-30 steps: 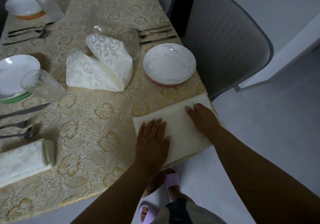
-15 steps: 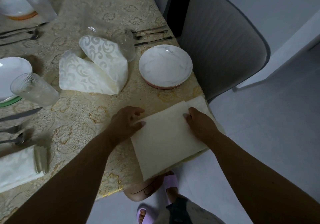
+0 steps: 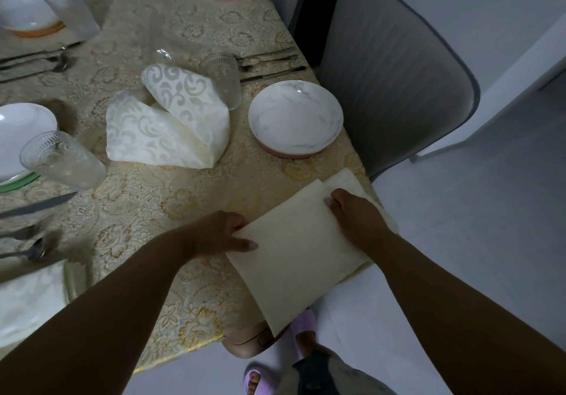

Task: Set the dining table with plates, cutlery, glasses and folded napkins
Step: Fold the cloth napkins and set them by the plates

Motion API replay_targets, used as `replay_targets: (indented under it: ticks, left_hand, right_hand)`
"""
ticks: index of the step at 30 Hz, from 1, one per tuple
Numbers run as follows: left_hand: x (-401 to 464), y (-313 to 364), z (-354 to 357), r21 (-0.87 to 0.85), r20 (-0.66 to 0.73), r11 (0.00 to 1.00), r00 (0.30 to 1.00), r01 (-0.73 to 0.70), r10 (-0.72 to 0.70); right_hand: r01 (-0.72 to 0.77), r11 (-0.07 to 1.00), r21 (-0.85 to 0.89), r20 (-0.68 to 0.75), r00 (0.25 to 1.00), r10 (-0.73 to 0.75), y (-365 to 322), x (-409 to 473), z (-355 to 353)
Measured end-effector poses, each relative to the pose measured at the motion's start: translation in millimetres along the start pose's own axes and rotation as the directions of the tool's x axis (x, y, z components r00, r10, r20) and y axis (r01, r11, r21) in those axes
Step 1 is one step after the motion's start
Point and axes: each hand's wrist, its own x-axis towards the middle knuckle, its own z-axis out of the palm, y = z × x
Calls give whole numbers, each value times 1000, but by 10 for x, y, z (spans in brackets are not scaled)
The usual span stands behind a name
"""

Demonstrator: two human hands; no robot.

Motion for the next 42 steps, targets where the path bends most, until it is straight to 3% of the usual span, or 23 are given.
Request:
replay_targets:
  ticks: [5, 14, 25, 32, 36, 38, 40, 42]
  left_hand:
    - [-79, -59, -15, 113, -44, 993, 999, 25, -20]
    - [-33, -58, 167, 173, -289, 985, 954, -24, 74]
    - [173, 102, 293, 334, -415, 936, 909, 109, 42]
    - [825, 593, 338, 183, -427, 978, 904, 100, -12]
    - [960, 919, 295, 73, -311, 995, 949, 73, -46]
    - [919, 942, 240, -79, -274, 997, 961, 19, -40]
    - [797, 927, 159, -293, -231, 956, 972, -26, -45]
    - [621, 880, 73, -395, -221, 916, 975, -69, -22]
  right_hand:
    - [-29, 993, -114, 36, 999, 33, -50, 46, -36]
    - [-95, 957, -272, -6, 995, 97, 74, 184, -96]
    - [-140, 933, -330, -126, 987, 104, 148, 246, -17]
    - [-168, 920, -354, -265, 961, 73, 196, 219, 89]
    - [-180, 932, -314, -251, 963, 101, 220, 232, 74]
    - [-136, 966, -220, -248, 966, 80, 209, 225, 11]
    - [-33, 999, -6, -163, 986, 32, 90, 196, -155]
    - [-54, 969, 241, 107, 994, 29, -109, 175, -399]
